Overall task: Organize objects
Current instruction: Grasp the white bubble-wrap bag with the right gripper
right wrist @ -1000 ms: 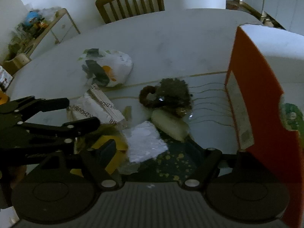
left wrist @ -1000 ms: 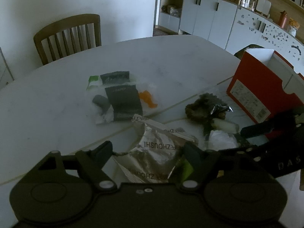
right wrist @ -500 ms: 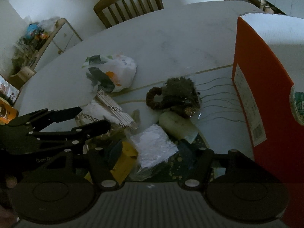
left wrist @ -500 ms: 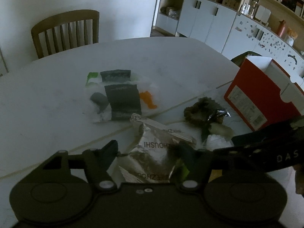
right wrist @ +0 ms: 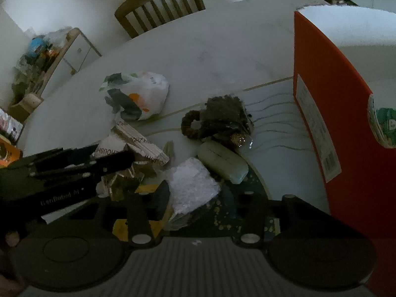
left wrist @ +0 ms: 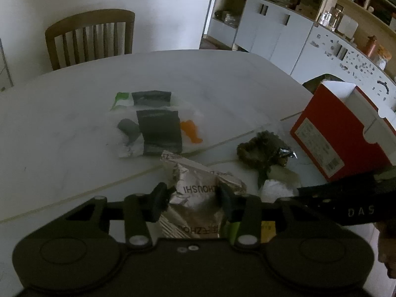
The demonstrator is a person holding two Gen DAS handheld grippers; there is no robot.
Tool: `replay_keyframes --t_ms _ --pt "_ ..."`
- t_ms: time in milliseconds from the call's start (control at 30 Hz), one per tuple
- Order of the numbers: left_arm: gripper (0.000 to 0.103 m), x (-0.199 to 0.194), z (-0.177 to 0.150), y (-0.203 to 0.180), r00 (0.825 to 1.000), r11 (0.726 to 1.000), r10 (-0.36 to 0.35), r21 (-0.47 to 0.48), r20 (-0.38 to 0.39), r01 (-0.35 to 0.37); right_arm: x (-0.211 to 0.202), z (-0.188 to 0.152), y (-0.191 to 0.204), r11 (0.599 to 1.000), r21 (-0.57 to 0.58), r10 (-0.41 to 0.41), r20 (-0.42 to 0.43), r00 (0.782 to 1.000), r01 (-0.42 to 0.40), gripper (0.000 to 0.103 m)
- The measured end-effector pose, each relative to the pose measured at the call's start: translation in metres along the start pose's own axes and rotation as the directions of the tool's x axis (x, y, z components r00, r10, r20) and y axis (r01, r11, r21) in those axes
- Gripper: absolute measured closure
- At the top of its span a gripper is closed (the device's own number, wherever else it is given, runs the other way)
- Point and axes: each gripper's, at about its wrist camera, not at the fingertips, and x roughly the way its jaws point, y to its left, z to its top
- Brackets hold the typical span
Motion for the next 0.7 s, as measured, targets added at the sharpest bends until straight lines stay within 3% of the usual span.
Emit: replay_keyframes --t_ms 200,433,700 --pt "0.061 -0.004 0.000 0.005 1.000 0.999 0.015 -0.052 -0.020 -0.016 -0.006 -0.002 0.004 1.000 -0.015 0.016 0.006 1.000 -0.016 0.072" --pt "0.061 -0.019 -0.003 0.009 0.999 0.991 0.026 -0.127 -0.024 -0.029 -0.024 -0.005 0.005 0.999 -0.004 0.034 0.034 0.999 -0.034 0.073" --pt "0.061 -0.049 0.000 -0.005 1.000 0.988 0.031 -0.150 -0.003 -0.031 -0.057 -0.008 0.007 0.997 -0.001 0.077 0.066 0.995 -0.077 0.073"
